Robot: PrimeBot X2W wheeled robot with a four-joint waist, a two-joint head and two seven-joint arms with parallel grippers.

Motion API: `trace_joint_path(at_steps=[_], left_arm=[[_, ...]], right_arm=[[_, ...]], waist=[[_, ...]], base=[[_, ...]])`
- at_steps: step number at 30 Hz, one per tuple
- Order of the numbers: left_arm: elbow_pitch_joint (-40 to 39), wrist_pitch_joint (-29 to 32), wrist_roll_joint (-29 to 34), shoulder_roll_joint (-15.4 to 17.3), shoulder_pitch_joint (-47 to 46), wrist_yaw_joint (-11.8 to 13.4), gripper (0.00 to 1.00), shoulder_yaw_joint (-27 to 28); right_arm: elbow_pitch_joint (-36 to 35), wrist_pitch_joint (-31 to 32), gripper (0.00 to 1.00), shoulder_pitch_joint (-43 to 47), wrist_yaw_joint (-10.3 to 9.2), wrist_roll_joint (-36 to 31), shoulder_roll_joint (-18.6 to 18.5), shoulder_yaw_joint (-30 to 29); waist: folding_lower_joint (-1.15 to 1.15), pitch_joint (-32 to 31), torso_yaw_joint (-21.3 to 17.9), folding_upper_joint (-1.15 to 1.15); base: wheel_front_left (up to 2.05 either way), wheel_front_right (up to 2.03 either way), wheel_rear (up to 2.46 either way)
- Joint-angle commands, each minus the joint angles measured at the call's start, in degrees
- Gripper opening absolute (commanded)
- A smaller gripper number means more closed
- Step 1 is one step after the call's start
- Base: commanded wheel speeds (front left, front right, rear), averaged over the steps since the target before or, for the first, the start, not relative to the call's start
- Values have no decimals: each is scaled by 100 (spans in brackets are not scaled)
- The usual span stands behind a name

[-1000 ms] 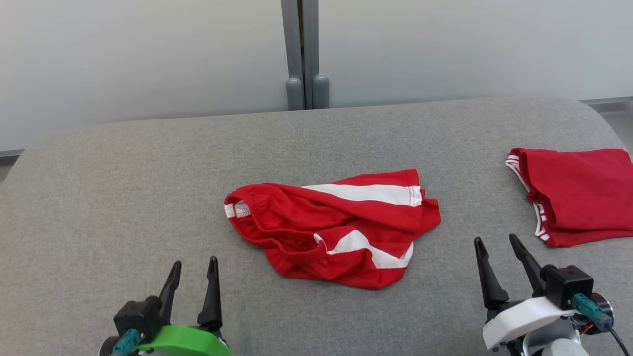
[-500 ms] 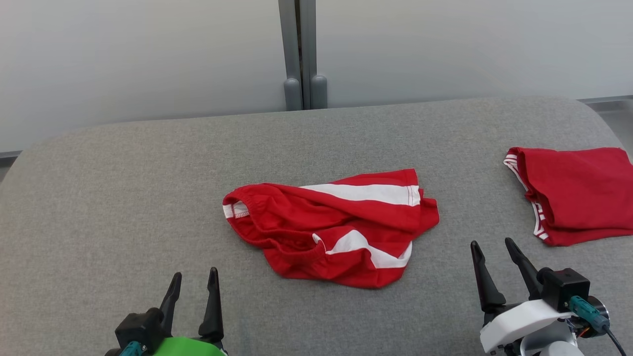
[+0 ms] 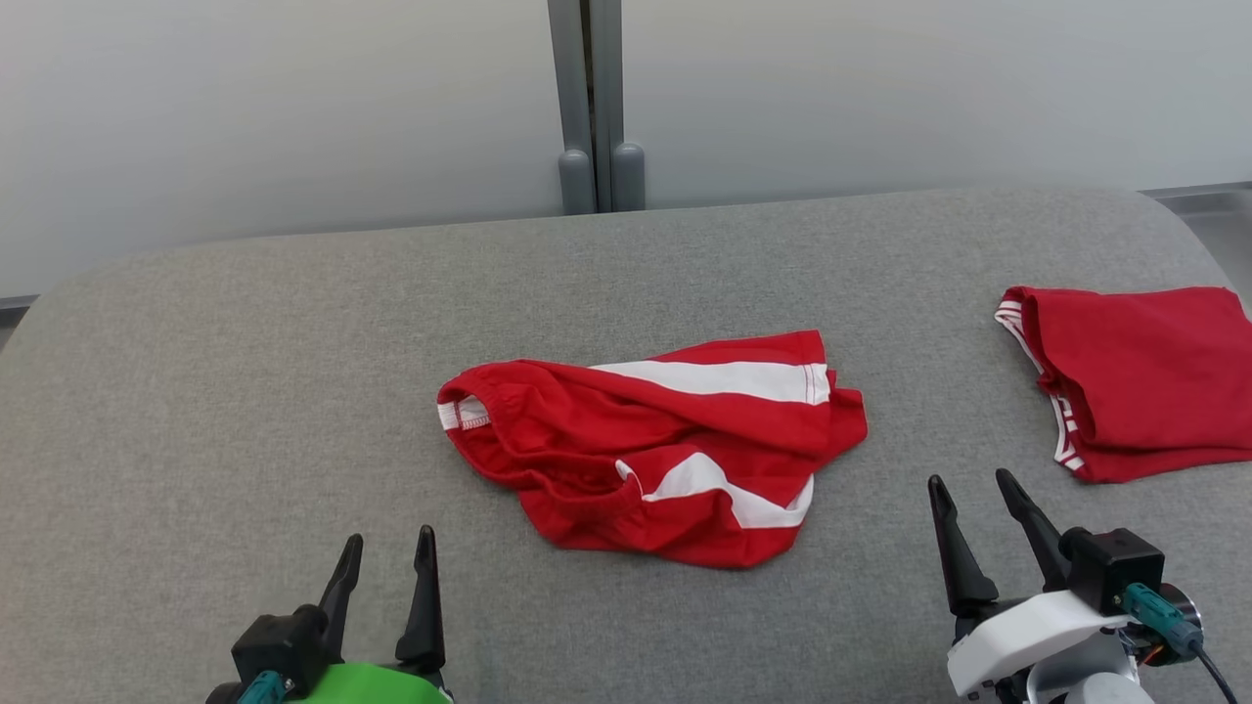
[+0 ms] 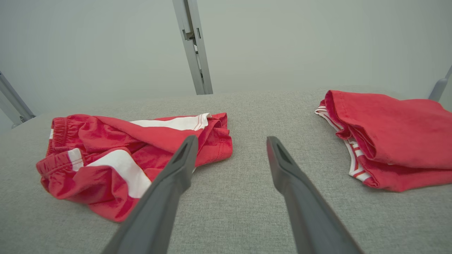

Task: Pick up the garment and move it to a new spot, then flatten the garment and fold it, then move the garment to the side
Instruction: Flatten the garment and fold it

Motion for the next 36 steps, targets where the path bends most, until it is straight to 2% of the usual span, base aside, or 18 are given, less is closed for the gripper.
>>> trace_joint_path(at_steps=[1,6,10,13,14,20,23,31,32,34,35,36], left_arm=[[8,-16,89,1,-135,-25,100,-3],[133,91,204,6,-484,-84,100,-317],[340,462,324,5,-1016,-149,100,-730],[573,915,336,4,-1510,-192,100,-1129],[744,1256,279,5,-1797,-215,100,-1390],[1110,2136,-38,4,-2409,-228,100,-2107],[1289,2592,-307,6,-2570,-227,100,-2333],[1650,3351,-391,121,-2627,-223,100,-2553],[1632,3415,-447,114,-2599,-224,64,-2569],[1563,3371,-498,114,-2592,-226,26,-2613],[1531,3314,-545,110,-2598,-226,0,-2603],[1479,3232,-577,105,-2611,-227,0,-2631]], right_arm=[[9,-25,100,-26,-9,-3,-23,-4],[-3,-25,100,-67,-9,-49,-23,4],[2,-25,100,-162,-9,-87,-24,57],[7,-25,100,-238,-9,-129,-22,115],[16,-25,100,-276,-9,-131,-24,153],[53,-25,100,-325,-9,-133,-23,255],[79,-25,100,-352,-9,-137,-22,290],[80,-25,100,-331,-10,-120,-22,292],[89,-25,100,-325,-10,-114,-22,295],[95,-25,100,-326,-10,-95,-22,306],[93,-25,100,-330,-10,-84,-22,312],[90,-25,100,-337,-10,-75,-22,317]], waist=[[0,14,-8,0],[0,79,-11,0],[0,175,-43,0],[0,266,-93,0],[0,316,-138,0],[0,456,-284,0],[0,507,-364,0],[0,579,-469,0],[0,583,-477,0],[0,587,-485,0],[0,588,-487,0],[0,589,-489,0]], base=[[0,0,0],[0,0,0],[0,0,0],[0,0,0],[0,0,0],[0,0,0],[0,0,0],[0,0,0],[0,0,0],[0,0,0],[0,0,0],[0,0,0]])
